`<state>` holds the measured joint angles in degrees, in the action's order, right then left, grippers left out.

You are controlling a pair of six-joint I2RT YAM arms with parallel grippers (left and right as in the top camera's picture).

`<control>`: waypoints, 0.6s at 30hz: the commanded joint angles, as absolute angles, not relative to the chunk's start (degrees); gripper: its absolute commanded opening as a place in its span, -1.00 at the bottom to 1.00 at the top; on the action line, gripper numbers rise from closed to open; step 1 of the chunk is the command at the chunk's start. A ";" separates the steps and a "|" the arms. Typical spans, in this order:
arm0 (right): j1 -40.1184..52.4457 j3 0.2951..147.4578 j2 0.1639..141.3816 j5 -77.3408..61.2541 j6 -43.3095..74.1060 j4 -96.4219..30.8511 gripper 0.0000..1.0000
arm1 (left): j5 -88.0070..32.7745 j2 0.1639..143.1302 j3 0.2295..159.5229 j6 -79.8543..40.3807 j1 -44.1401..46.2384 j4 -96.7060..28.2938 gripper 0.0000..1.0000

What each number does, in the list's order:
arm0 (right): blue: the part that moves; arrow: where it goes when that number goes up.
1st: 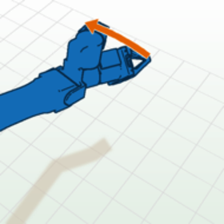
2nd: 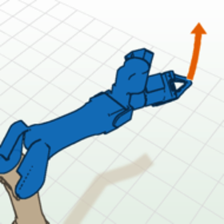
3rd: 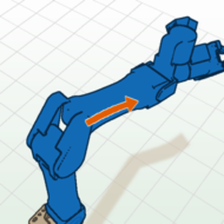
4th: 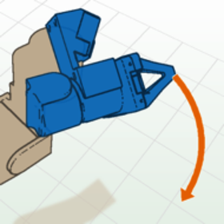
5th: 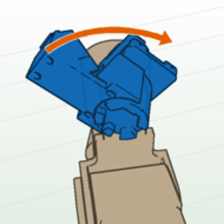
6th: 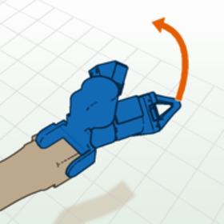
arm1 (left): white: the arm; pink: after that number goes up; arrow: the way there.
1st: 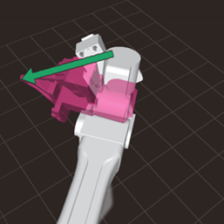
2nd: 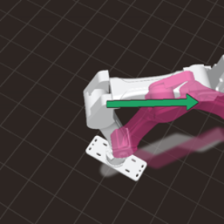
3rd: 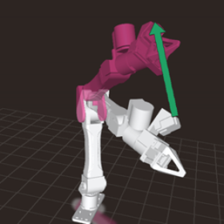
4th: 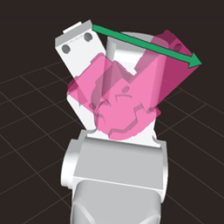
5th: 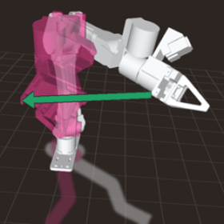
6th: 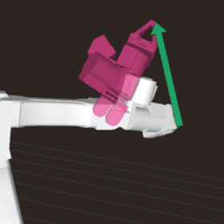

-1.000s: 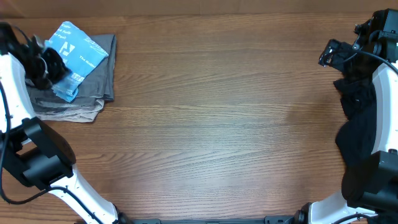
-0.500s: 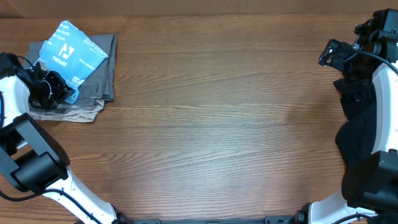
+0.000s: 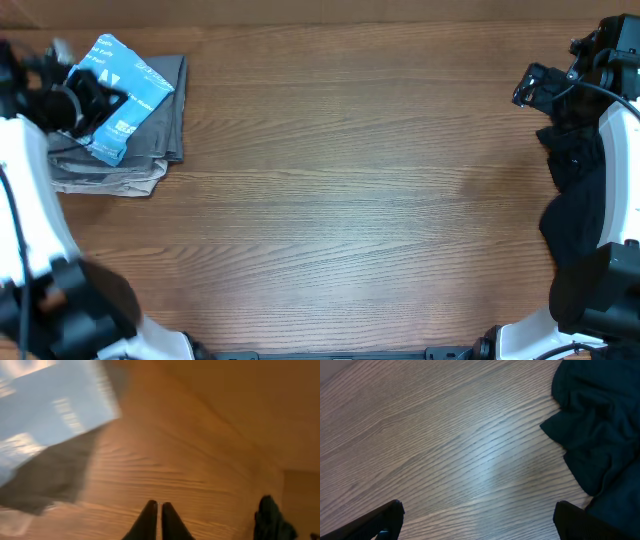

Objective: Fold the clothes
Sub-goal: 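Release the blue shirt and raise the left gripper off the stack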

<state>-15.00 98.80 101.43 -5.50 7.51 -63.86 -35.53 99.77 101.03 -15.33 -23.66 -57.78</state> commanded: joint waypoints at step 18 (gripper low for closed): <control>-15.18 98.96 101.06 -5.17 7.73 -63.55 1.00 | -18.61 95.39 102.39 -19.73 -3.14 -59.16 1.00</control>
<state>-15.00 98.80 101.41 -5.52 7.51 -63.88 -19.84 95.48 102.45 -19.35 -3.22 -59.16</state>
